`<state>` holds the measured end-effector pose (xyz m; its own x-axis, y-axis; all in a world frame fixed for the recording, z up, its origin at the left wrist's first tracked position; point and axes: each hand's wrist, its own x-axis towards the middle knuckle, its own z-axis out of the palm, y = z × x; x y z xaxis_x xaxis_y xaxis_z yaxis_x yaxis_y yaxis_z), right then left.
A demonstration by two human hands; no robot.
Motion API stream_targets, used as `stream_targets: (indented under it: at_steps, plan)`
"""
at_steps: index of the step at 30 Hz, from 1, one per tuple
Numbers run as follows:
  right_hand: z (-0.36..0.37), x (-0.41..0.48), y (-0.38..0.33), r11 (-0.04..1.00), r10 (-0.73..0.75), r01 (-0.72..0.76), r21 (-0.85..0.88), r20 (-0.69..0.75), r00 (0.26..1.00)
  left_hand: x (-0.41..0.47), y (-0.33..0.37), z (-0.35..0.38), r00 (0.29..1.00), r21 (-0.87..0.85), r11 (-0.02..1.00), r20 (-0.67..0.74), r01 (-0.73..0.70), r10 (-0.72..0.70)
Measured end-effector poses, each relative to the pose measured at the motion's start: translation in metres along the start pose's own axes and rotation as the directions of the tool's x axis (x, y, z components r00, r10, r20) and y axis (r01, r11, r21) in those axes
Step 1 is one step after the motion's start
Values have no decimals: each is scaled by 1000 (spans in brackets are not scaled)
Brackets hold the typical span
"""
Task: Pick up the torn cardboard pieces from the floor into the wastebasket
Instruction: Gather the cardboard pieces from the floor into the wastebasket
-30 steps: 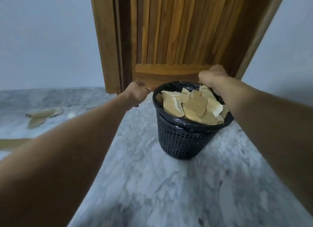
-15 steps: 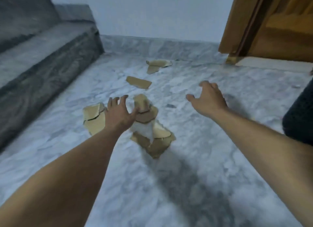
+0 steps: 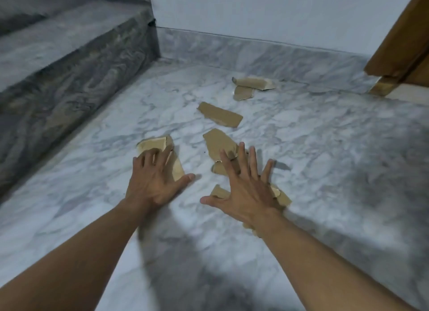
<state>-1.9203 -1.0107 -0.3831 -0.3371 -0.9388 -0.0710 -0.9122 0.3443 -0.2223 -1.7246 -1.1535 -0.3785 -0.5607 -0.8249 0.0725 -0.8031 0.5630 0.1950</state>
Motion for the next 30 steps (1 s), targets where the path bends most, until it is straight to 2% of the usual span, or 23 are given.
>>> stream_targets:
  at_steps: [3,6,7,9,11,12,14,17,19,21,25,30]
  plan:
    - [-6,35,15,999,39,-38,36,-18,999,41,27,11,988,-118,986,-84,119,-130]
    - [-9,62,32,997,65,-70,-18,-178,982,78,54,26,966,-134,971,-143,199,-217]
    - [-9,68,38,998,53,-57,-13,-194,979,90,62,29,970,-111,981,-165,161,-178]
    - [-9,81,50,999,39,-36,23,-175,984,113,73,35,987,-49,999,-159,5,-13]
    - [-11,94,62,998,32,-20,65,-192,981,135,81,39,994,-16,994,2,-110,110]
    - [-12,99,67,997,21,0,81,-248,969,144,82,41,987,25,990,89,-140,138]
    - [-12,112,79,997,6,23,71,-379,925,161,84,46,973,108,982,189,-158,136]
    - [-15,134,94,999,30,-19,29,-435,900,169,91,47,989,64,994,123,-94,85]
    - [-20,149,106,998,64,-56,30,-439,896,173,96,47,998,2,999,44,-48,48]
    - [-25,162,115,999,37,-37,6,-399,916,182,100,49,998,-18,998,14,-58,58]
    - [-34,185,123,995,10,24,95,-342,940,202,102,54,996,-30,997,65,-66,68]
    - [-42,223,132,982,100,-51,180,-274,956,210,103,55,999,18,999,28,-36,35]
